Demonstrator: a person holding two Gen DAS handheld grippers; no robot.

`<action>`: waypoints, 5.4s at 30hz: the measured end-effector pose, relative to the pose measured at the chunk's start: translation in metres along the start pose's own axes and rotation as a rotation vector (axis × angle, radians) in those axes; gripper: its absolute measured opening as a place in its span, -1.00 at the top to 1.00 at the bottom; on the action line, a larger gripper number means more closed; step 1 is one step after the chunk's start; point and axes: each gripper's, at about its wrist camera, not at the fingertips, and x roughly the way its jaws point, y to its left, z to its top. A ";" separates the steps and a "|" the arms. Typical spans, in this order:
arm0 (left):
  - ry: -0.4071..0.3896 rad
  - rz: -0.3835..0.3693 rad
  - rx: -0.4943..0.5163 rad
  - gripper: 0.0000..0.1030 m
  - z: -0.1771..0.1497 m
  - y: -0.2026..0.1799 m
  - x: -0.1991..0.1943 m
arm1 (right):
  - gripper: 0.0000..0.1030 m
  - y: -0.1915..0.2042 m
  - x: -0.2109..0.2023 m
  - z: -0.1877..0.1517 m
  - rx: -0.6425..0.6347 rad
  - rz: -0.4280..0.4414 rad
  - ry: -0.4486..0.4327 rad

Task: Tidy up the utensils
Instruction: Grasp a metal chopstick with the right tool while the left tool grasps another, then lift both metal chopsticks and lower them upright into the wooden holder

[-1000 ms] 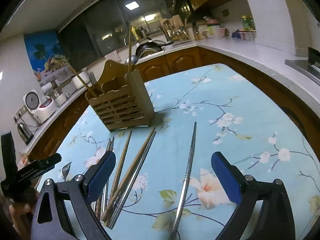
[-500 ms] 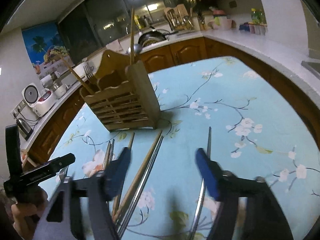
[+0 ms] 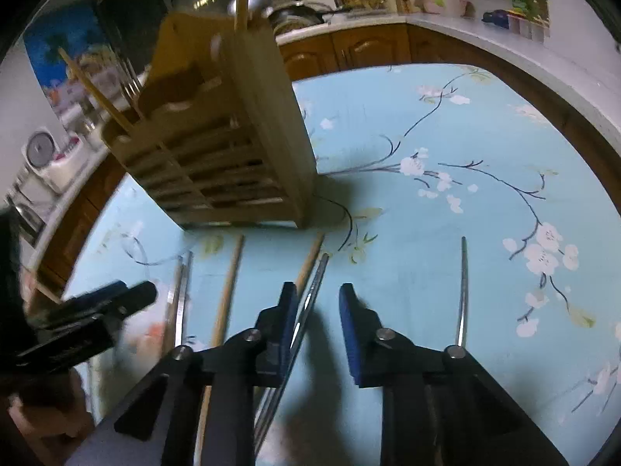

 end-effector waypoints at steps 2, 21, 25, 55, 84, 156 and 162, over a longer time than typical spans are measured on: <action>0.014 0.012 0.016 -0.07 0.000 -0.004 0.007 | 0.69 0.000 0.005 0.000 -0.011 -0.014 0.008; 0.039 -0.044 0.015 0.09 0.007 -0.003 0.010 | 0.75 -0.004 0.004 0.004 0.022 0.046 0.011; 0.015 0.031 0.098 0.09 0.002 -0.017 0.014 | 0.81 0.006 0.010 0.001 -0.046 -0.017 0.017; -0.104 -0.133 0.142 0.95 -0.008 -0.008 -0.063 | 0.93 -0.001 -0.055 0.004 0.020 0.148 -0.095; -0.276 -0.215 0.089 1.00 -0.005 0.015 -0.162 | 0.84 0.013 -0.137 0.012 -0.024 0.144 -0.261; -0.380 -0.248 0.052 0.93 -0.001 0.017 -0.201 | 0.92 0.032 -0.183 0.040 -0.070 0.167 -0.418; -0.414 -0.242 0.042 0.93 0.009 0.018 -0.207 | 0.92 0.033 -0.184 0.048 -0.073 0.173 -0.439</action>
